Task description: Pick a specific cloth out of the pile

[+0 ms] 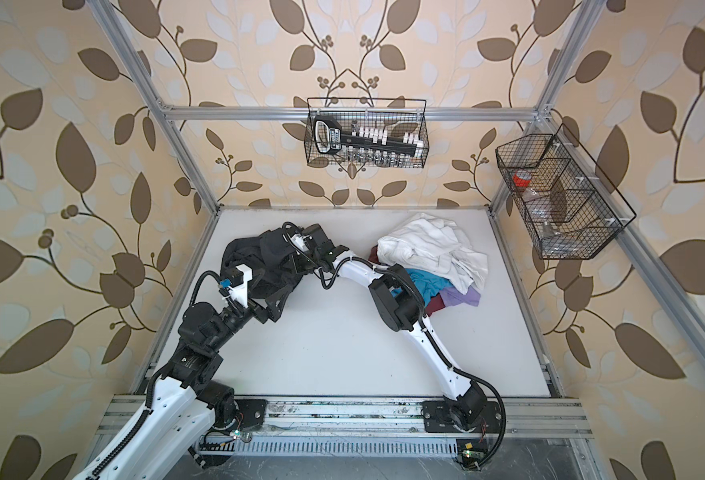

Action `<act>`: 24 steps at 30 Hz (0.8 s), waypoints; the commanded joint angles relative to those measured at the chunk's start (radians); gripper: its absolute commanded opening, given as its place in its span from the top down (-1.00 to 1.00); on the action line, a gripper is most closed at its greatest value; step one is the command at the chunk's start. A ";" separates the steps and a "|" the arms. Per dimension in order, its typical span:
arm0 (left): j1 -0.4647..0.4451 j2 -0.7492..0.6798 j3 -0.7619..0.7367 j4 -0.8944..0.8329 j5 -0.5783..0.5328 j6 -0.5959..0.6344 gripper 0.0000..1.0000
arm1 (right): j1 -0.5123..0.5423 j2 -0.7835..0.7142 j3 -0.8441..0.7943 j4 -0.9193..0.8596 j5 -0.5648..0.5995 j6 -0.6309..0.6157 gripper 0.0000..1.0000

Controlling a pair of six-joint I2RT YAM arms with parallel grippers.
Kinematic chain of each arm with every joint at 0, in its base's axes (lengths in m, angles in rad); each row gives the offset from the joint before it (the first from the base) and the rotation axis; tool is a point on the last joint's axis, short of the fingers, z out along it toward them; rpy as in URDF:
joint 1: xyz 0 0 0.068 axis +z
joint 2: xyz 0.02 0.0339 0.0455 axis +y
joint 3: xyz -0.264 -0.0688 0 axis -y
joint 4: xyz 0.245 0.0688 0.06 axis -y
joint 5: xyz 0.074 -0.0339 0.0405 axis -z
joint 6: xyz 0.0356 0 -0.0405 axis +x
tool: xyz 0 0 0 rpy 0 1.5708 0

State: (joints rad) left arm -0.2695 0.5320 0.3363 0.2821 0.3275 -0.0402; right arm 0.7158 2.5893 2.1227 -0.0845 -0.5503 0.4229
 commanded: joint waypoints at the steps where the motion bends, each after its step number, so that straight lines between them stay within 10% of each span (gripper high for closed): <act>1: -0.008 -0.006 -0.006 0.050 0.030 0.014 -0.98 | 0.027 0.068 -0.007 -0.075 0.039 0.002 0.54; 16: -0.014 -0.018 -0.004 0.044 0.032 0.017 -0.98 | 0.041 -0.111 -0.118 -0.095 0.114 -0.092 -0.95; 24: -0.022 -0.021 -0.002 0.040 0.038 0.020 -0.98 | 0.041 -0.303 -0.259 -0.102 0.190 -0.153 -0.99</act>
State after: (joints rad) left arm -0.2768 0.5186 0.3363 0.2817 0.3412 -0.0319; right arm 0.7589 2.3642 1.8881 -0.1520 -0.4160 0.3096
